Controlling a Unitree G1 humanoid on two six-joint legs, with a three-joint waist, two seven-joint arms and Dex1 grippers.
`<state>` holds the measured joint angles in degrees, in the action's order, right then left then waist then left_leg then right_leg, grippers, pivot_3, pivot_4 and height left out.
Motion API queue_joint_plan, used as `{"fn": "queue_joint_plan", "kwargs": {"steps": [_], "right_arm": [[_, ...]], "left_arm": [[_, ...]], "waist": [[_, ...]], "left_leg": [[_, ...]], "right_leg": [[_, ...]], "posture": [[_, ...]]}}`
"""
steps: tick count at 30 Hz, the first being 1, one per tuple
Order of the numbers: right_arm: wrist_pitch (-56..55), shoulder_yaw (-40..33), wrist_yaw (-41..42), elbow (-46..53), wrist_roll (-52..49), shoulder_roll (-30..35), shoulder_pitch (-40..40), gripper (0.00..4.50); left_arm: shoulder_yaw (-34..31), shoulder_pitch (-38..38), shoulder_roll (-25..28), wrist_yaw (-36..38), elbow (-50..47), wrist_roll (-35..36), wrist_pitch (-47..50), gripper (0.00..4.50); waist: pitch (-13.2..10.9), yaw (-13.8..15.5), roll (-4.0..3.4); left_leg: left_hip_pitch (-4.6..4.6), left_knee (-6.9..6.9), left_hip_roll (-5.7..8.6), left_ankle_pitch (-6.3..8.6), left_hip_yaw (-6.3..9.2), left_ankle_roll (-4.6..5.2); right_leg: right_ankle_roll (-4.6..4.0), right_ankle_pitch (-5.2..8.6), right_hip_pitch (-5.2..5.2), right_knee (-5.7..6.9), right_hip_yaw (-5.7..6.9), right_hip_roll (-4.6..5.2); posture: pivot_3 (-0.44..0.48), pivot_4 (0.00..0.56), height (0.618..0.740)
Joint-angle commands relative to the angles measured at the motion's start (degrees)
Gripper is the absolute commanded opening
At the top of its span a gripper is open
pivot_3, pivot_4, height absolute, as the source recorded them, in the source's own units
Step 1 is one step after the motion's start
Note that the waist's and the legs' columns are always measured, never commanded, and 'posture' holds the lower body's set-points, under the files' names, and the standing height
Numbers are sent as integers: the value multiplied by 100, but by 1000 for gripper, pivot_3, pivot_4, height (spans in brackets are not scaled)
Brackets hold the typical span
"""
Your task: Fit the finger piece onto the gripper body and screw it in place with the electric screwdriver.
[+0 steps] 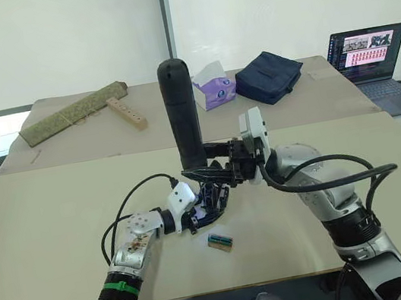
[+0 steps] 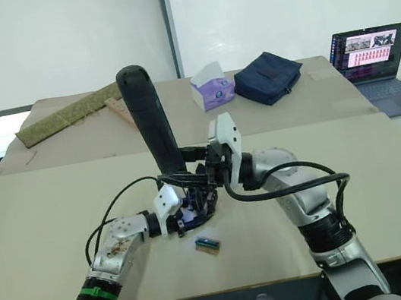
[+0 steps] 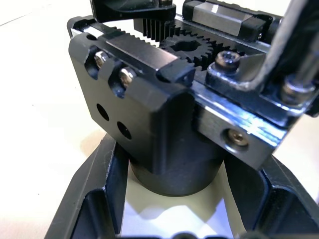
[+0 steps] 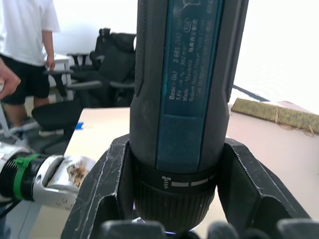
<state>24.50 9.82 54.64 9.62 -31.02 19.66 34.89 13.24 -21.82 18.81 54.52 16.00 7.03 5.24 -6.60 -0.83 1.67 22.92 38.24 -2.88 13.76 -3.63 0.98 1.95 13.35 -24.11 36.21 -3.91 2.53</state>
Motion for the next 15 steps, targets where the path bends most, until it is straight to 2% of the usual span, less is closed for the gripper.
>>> {"fn": "queue_joint_plan", "kwargs": {"steps": [1,9,14,15], "right_arm": [[142,-362,-7,444,-375,54,291,1932],[158,-550,250,768,-726,266,198,1932],[271,-803,467,1181,-1444,248,15,1932],[319,-857,449,1245,-1576,251,20,1932]], "left_arm": [[94,167,100,-40,359,-153,258,2280],[82,172,69,-99,428,-176,210,2280],[10,154,24,-158,541,-160,198,2280],[0,149,18,-156,554,-151,228,2780]], "waist": [[-1,0,1],[-2,2,1],[-2,2,2],[-2,2,2]], "left_leg": [[1,0,0,0,0,0],[3,0,0,0,0,0],[4,0,0,0,2,0],[4,0,0,0,3,0]], "right_leg": [[0,0,-1,0,0,0],[1,0,-1,-5,0,0],[1,0,0,-5,0,0],[1,-1,0,-5,0,0]], "posture": [[0,150,740],[0,150,740],[0,150,740],[0,150,740]]}}
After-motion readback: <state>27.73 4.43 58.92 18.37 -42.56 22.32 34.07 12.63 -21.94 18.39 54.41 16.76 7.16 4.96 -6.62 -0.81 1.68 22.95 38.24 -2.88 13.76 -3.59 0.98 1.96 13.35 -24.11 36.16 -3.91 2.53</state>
